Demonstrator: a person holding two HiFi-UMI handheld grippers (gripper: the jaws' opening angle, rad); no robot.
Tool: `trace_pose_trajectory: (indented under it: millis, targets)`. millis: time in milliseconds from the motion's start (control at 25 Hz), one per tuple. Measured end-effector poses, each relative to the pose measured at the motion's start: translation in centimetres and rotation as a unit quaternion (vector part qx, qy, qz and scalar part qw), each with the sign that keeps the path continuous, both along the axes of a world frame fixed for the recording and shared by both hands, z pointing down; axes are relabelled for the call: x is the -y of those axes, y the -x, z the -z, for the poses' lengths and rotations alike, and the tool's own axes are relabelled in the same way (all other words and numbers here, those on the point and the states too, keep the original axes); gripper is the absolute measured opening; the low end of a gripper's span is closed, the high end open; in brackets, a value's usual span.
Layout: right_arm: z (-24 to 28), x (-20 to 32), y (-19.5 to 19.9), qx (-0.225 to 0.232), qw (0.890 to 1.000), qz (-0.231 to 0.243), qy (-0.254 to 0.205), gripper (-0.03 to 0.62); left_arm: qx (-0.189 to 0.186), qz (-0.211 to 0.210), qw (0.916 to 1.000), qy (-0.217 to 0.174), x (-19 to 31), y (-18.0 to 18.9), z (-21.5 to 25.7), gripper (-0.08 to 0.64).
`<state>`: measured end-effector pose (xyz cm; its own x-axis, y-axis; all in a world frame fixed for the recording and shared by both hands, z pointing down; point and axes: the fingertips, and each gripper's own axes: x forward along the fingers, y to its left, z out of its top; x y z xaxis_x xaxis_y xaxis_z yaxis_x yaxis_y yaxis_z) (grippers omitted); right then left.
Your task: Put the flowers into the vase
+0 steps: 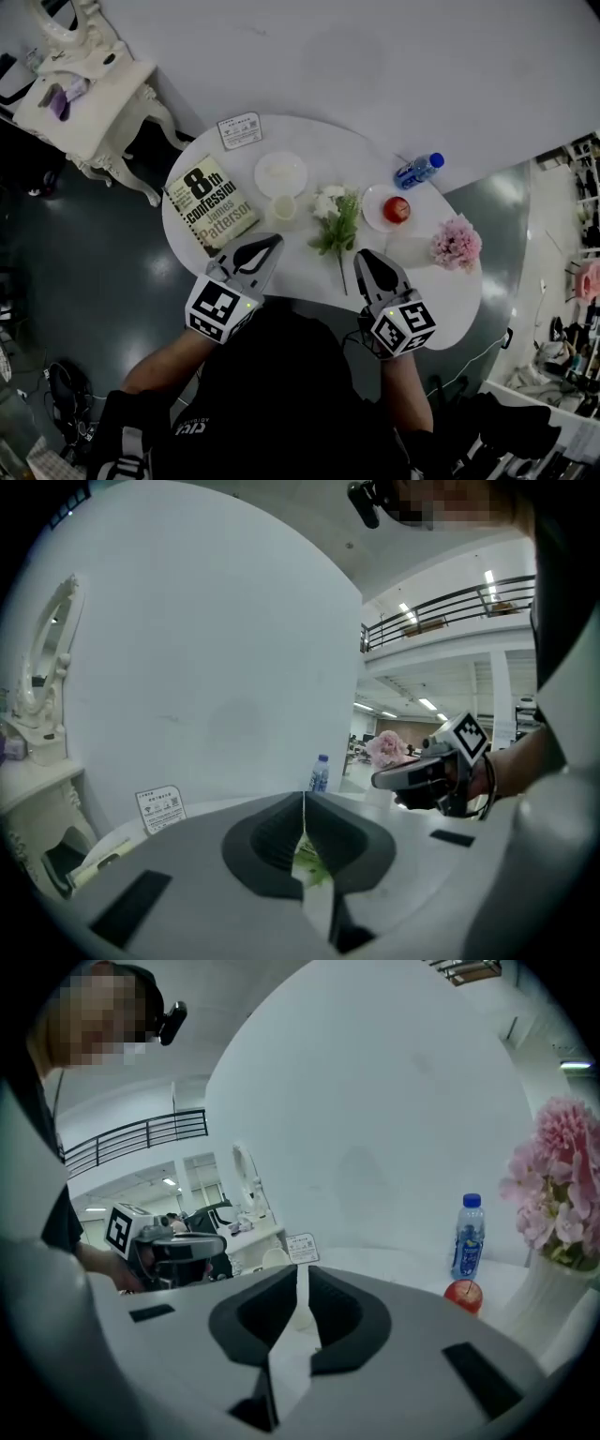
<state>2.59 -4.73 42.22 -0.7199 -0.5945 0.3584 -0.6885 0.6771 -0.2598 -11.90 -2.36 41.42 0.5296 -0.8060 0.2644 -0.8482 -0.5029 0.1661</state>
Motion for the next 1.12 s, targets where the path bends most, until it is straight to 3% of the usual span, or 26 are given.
trace_pose_trajectory:
  millis: [400, 760, 1120]
  targets:
    - [-3.0, 2.9, -0.4, 0.004, 0.999, 0.016, 0.034, 0.092, 0.000, 0.045, 0.9990, -0.005, 2.7, 1.5, 0.0, 0.012]
    - [-5.7, 4.0, 0.2, -0.036, 0.997, -0.004, 0.063, 0.135, -0.004, 0.026, 0.9995, 0.019, 3.0, 3.2, -2.3, 0.012]
    - [-11.1, 5.4, -0.2, -0.073, 0.988, -0.009, 0.137, 0.190, -0.019, 0.019, 0.9993, 0.027, 4.2, 3.8, -3.3, 0.014]
